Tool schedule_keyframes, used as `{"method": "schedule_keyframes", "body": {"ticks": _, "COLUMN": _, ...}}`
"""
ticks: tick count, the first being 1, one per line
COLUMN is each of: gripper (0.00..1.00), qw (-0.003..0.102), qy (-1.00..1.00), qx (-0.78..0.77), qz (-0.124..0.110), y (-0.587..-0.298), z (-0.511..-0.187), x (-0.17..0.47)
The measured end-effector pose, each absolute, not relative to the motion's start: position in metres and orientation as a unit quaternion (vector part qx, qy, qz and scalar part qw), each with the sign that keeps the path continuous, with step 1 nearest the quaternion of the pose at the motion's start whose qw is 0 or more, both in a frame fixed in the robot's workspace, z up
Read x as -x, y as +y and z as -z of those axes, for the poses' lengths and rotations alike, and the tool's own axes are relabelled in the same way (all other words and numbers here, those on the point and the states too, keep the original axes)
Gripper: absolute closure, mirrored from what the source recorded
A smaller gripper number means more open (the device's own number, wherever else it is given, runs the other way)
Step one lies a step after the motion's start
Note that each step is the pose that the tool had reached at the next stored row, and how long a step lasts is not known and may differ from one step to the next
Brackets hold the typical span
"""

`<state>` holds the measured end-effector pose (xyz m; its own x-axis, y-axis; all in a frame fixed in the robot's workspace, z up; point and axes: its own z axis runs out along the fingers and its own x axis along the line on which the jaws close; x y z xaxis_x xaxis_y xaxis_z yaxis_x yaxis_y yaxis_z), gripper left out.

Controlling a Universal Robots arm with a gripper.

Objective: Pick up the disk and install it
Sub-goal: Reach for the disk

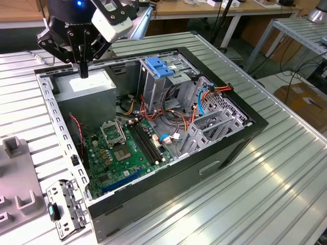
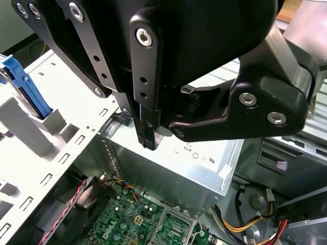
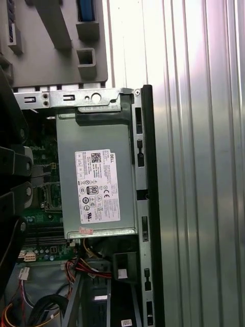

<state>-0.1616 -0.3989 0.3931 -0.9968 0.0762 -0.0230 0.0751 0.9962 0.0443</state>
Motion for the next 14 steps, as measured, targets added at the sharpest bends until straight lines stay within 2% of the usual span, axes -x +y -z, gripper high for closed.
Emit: {"method": "schedule_keyframes", "body": {"ticks": 14, "gripper": 0.89, "qw": 0.011, "qy": 0.999, "qx": -0.038, "qz": -0.022, "y": -0.399, "z": -0.393, "x": 0.179}}
